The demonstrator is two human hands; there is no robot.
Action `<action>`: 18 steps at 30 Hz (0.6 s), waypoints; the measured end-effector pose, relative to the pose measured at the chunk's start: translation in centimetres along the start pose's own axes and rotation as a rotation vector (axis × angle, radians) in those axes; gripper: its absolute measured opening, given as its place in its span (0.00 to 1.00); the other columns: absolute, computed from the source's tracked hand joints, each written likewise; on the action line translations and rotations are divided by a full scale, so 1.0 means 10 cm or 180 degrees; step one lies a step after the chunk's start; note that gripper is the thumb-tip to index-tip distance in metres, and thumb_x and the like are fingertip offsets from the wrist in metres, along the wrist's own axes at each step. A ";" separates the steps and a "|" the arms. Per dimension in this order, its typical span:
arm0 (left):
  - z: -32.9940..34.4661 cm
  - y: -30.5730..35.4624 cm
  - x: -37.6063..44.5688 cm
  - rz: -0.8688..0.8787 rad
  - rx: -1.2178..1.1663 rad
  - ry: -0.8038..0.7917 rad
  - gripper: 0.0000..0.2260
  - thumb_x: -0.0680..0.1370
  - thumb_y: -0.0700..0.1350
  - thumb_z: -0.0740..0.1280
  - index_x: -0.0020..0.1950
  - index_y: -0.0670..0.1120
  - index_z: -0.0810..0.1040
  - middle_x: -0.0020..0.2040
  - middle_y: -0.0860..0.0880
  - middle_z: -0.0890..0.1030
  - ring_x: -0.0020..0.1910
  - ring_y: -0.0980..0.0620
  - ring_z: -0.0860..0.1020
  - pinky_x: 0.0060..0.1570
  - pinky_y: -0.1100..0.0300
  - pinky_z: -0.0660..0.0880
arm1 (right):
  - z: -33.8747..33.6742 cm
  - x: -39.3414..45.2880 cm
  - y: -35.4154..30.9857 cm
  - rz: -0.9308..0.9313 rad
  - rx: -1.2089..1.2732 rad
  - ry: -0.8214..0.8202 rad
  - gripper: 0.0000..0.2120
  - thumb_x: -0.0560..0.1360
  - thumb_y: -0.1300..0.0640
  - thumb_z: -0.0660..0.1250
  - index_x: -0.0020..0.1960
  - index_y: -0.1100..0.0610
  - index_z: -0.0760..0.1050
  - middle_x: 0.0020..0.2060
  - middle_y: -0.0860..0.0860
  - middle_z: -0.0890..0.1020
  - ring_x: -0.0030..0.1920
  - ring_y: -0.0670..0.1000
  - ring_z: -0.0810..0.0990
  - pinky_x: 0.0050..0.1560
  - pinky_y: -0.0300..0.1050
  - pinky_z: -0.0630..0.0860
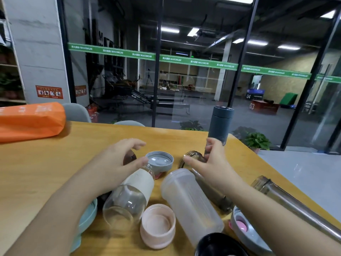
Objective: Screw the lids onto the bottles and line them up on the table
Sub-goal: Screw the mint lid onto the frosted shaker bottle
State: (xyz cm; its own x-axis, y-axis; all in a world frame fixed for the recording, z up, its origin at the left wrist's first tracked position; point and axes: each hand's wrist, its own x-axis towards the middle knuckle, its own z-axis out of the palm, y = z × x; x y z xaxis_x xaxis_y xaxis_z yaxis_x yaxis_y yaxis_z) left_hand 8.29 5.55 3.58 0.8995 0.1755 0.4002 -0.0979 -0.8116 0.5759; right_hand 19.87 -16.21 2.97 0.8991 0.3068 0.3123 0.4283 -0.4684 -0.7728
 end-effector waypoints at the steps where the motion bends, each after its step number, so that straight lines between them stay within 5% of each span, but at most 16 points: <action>1: 0.00 -0.01 -0.05 0.0017 0.0068 0.0029 0.20 0.71 0.70 0.59 0.61 0.67 0.67 0.58 0.66 0.71 0.57 0.63 0.72 0.58 0.60 0.70 | 0.02 -0.07 -0.02 -0.0019 -0.0127 -0.0131 0.45 0.67 0.43 0.74 0.74 0.53 0.52 0.67 0.54 0.65 0.67 0.53 0.67 0.68 0.54 0.68; 4: 0.00 -0.06 -0.19 -0.0084 0.0366 0.0037 0.35 0.67 0.75 0.51 0.71 0.62 0.61 0.63 0.66 0.63 0.63 0.62 0.66 0.60 0.62 0.63 | 0.08 -0.25 -0.05 -0.0132 -0.0551 -0.0442 0.46 0.69 0.39 0.71 0.76 0.53 0.48 0.71 0.53 0.59 0.72 0.52 0.61 0.71 0.49 0.63; 10: -0.04 -0.22 -0.41 -0.0625 0.0671 -0.0295 0.52 0.52 0.84 0.47 0.72 0.62 0.57 0.69 0.61 0.62 0.66 0.55 0.66 0.65 0.50 0.66 | 0.20 -0.43 -0.07 -0.0061 -0.1265 -0.0881 0.44 0.71 0.37 0.66 0.76 0.53 0.48 0.71 0.53 0.59 0.72 0.55 0.59 0.69 0.51 0.63; 18: -0.14 -0.28 -0.68 -0.0857 0.0884 -0.0630 0.64 0.41 0.85 0.49 0.75 0.61 0.50 0.73 0.61 0.52 0.73 0.54 0.56 0.71 0.51 0.60 | 0.20 -0.50 -0.10 -0.0035 -0.1667 -0.1077 0.46 0.71 0.36 0.66 0.77 0.52 0.45 0.72 0.55 0.56 0.69 0.58 0.68 0.63 0.50 0.69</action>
State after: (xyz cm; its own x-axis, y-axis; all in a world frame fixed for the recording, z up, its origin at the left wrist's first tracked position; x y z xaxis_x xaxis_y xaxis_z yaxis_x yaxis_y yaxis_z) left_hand 1.83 7.42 0.22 0.9442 0.3132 0.1020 0.2454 -0.8754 0.4165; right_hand 14.78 -15.56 1.09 0.8525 0.5192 0.0601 0.5021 -0.7816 -0.3702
